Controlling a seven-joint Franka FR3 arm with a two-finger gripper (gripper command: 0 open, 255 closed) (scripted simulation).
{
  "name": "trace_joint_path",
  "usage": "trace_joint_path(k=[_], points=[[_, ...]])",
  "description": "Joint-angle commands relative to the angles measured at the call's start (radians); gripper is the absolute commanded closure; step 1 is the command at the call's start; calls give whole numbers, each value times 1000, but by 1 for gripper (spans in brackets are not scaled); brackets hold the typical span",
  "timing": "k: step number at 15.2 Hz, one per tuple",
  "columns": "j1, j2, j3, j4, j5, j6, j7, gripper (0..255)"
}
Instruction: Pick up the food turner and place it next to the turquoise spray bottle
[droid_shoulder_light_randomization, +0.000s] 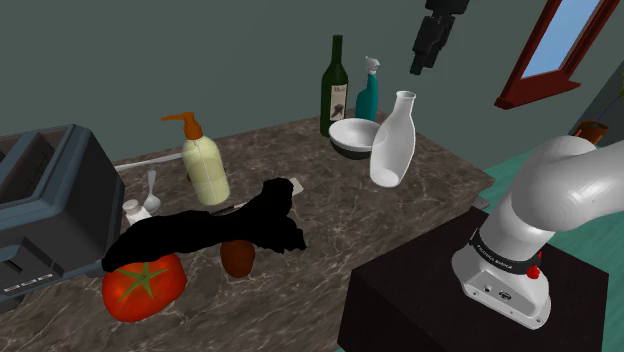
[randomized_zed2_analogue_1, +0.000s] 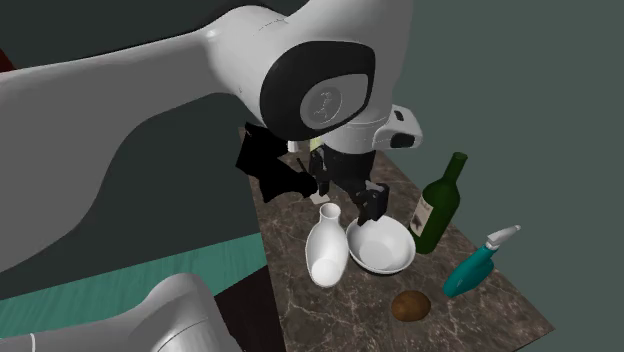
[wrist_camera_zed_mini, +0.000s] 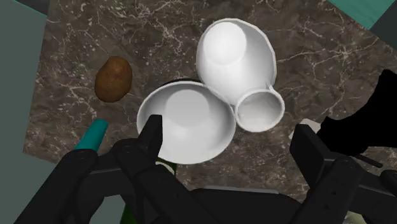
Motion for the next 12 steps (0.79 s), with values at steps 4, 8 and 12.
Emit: trace_joint_path(k=[4, 8, 12], points=[[38, 73, 12, -9, 15, 84, -44, 0], [86, 178, 29, -6, 35, 189, -103, 0], [133, 289, 50, 12, 55, 285, -162, 0]])
